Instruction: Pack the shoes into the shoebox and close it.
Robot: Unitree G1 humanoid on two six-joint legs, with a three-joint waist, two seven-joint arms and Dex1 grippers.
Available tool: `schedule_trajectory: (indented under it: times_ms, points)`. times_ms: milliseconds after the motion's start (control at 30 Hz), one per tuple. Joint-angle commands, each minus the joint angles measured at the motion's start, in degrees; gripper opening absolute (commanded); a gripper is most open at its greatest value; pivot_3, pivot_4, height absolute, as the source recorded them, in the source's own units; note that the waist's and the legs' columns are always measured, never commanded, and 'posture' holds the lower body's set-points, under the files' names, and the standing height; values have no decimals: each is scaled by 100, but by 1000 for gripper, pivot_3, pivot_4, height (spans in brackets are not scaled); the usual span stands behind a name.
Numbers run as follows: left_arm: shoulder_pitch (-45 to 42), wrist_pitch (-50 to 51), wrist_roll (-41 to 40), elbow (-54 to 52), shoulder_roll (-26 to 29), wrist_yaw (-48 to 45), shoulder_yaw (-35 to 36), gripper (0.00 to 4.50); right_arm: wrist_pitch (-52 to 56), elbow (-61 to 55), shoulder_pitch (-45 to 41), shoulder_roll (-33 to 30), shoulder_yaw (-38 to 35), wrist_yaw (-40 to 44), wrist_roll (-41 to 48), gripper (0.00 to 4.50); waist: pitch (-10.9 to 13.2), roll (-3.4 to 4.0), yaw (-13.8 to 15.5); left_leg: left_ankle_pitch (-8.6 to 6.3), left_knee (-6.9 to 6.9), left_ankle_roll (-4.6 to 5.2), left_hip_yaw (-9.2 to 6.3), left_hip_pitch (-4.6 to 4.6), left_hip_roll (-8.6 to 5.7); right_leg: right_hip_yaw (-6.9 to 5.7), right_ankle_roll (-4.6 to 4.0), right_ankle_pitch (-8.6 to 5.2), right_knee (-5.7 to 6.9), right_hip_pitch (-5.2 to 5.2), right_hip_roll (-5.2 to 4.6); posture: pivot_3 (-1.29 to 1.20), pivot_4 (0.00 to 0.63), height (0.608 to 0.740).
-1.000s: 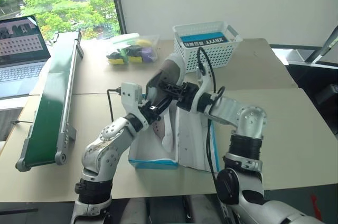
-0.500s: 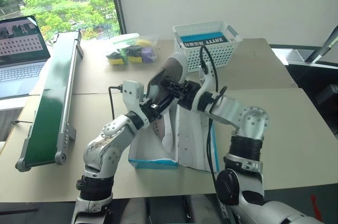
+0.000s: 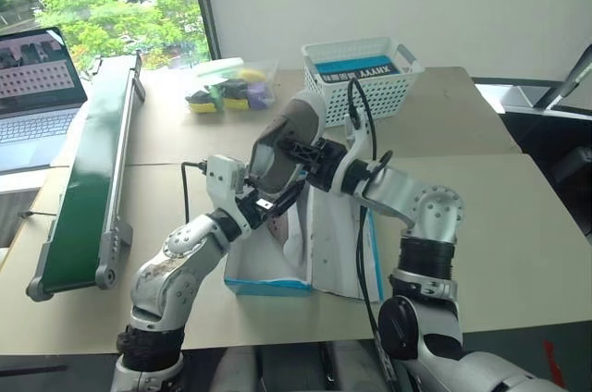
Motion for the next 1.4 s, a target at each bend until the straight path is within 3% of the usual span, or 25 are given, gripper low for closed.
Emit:
schedule_trajectory:
  times_ms: [33,200,300,433,600,733,833,900,1000,1067,1233,1400]
  points:
    - [375,254,-631,-837,409,-262,426,4425,-43,-4,-444,-407,139,229,-79,1423,2,3,-10,0,0,0,1,1,1,2,0,0,1,0,0,0,150,739]
    - [1150,595,-1364,-1281,1522,-887,1377,4425,1383,481,-1576,-1536,381,358,121,1423,11,12,16,0,2,0,1,0,-1,0,-1,-1,1,-3,-1,0,150,739]
    - [1389,545,-1457,-1135,1952,-1137,1676,4425,2077,1418,-2283,-1674,89,-169,-50,1423,15,18,2,0,-4,1,4,4,1,0,-11,-7,2,-5,-1,0,150,739]
    - [1443,422,-1306,-928,2156,-1273,1695,4425,2235,2440,-2744,-1697,294,-825,378,1423,15,18,7,-1,-9,2,3,14,6,-2,-17,-11,0,3,5,0,150,739]
    - [1521,331,-1186,-933,2167,-1281,1613,4425,2235,3290,-2963,-1245,-65,-2197,819,1423,16,18,-5,-1,-9,2,4,-6,6,0,-17,-10,-2,-11,5,0,150,739]
    - [1752,287,-1235,-1092,2157,-1276,1742,4425,2235,3514,-2663,-855,-335,-3457,1289,1423,15,18,11,-1,-8,2,1,-24,6,-4,-15,-9,-3,-22,3,0,150,739]
    - [2054,16,-780,-1108,2395,-1492,1641,4425,1955,3309,-2332,-296,-645,-4734,1999,1423,15,17,4,-1,-8,2,1,-24,6,-4,-15,-9,-2,-22,2,0,150,739]
    - [2195,-164,-531,-1108,2537,-1630,1547,4425,1528,2883,-1977,28,-532,-5765,2818,1423,15,18,-17,-1,-9,2,0,-22,12,-4,-16,-9,0,-22,7,0,150,739]
    - [2406,-423,-359,-1061,2725,-2001,1572,4425,805,2132,-1364,276,205,-7128,4289,1423,18,21,-10,-1,-9,2,-2,-24,10,-4,-16,-9,1,-24,5,0,150,739]
    - [2592,-671,-227,-980,2933,-2412,1672,4425,569,1792,-1123,491,425,-7620,4590,1423,18,21,-28,-1,-5,2,-3,-29,9,-6,-15,-9,-1,-25,3,0,150,739]
    - [2520,-945,-135,-766,3243,-2903,1707,4425,781,1776,-1013,367,713,-7572,4596,1423,19,22,-109,0,-6,2,-4,-21,15,-6,-17,-10,2,-25,9,0,150,739]
    - [2368,-961,-77,-661,3236,-3002,1618,4425,1993,2488,-1570,-913,1760,-5644,4596,1423,20,23,-143,0,-7,3,2,-22,17,0,-18,-10,-1,-25,11,0,150,739]
